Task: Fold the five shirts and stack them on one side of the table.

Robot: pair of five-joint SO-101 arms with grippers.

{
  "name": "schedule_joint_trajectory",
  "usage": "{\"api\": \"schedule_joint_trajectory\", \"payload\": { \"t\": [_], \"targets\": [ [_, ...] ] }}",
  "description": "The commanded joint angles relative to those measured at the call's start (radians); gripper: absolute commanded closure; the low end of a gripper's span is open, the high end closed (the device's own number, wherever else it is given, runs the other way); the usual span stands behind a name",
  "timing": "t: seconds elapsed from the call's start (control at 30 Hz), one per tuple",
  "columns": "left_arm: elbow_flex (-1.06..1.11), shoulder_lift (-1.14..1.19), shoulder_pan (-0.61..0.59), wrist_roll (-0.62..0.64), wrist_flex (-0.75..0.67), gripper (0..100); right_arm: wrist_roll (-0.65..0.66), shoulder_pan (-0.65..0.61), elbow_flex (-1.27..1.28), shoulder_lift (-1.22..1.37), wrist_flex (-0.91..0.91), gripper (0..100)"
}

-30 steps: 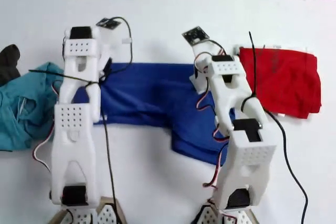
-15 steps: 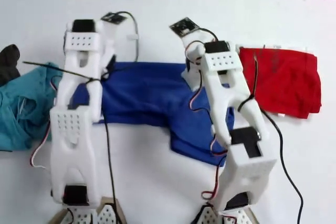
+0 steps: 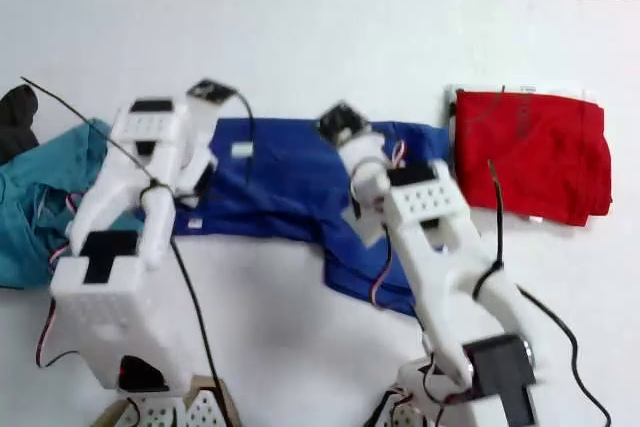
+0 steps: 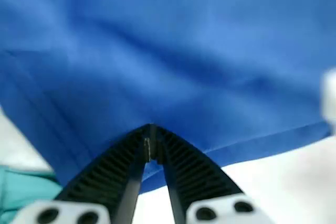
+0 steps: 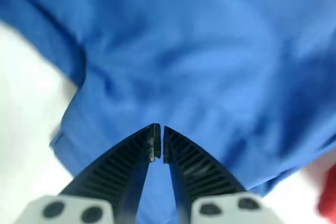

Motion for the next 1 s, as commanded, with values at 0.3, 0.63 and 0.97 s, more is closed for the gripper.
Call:
{"api": "schedule_joint_trajectory", "payload": {
  "t": [0.3,0.63,0.97],
  "targets": [
    [0.263,-0.150,-0.098,-0.014,-0.150,97,0.068,-0.005,0.244,-0.082,-0.039,97.8],
    [0.292,-0.160,-0.107,-0.005,-0.183,97,0.081,-0.005,0.265,-0.229,0.012,97.8],
    [0.295,-0.158,-0.066,-0.005,-0.187,97,0.087,-0.042,0.338,-0.610,0.185,96.6]
  ]
}}
